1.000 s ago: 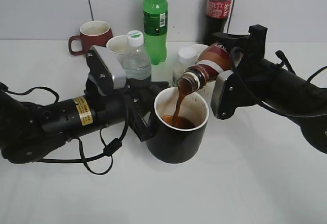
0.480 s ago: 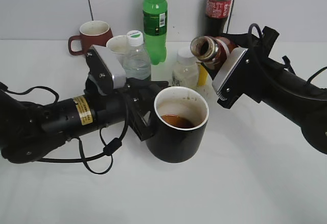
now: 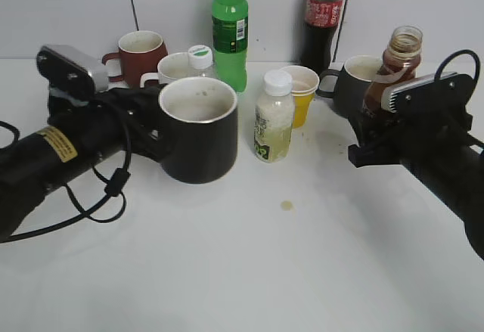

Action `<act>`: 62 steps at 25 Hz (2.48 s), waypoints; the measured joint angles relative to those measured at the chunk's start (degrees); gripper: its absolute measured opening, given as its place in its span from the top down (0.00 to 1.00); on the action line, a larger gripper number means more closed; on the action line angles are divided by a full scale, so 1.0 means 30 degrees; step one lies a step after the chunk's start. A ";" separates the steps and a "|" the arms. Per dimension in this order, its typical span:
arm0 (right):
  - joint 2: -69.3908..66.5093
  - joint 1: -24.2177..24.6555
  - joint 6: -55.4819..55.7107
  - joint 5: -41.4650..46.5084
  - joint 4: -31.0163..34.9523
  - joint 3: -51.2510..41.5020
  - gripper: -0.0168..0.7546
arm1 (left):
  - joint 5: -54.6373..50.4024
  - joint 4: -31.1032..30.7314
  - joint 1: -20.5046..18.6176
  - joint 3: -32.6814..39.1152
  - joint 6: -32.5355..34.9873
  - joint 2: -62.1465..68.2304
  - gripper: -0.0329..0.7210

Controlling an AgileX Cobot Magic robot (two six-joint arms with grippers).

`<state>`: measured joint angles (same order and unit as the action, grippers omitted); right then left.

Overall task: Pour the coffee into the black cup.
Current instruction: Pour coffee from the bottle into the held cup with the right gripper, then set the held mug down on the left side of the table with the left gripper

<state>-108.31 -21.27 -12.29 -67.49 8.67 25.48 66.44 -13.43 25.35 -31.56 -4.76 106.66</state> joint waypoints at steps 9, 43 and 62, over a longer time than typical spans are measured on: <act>-0.2906 0.0000 0.1410 0.0046 0.0585 0.0436 0.32 | 0.0080 0.3224 -0.3040 0.0401 0.0556 0.0739 0.89; -0.6716 0.0018 0.2290 -0.0661 0.1299 0.3702 0.23 | 0.0735 0.3996 -0.4431 -0.2642 0.0802 0.6257 0.66; -0.0620 0.0018 0.2295 0.7813 0.1548 0.0387 0.15 | -0.1254 0.4478 -0.4188 0.2996 -0.0888 0.0284 0.50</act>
<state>-110.17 -21.21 -5.41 -44.05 13.31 26.64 62.68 0.00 12.79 -22.57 -7.43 107.51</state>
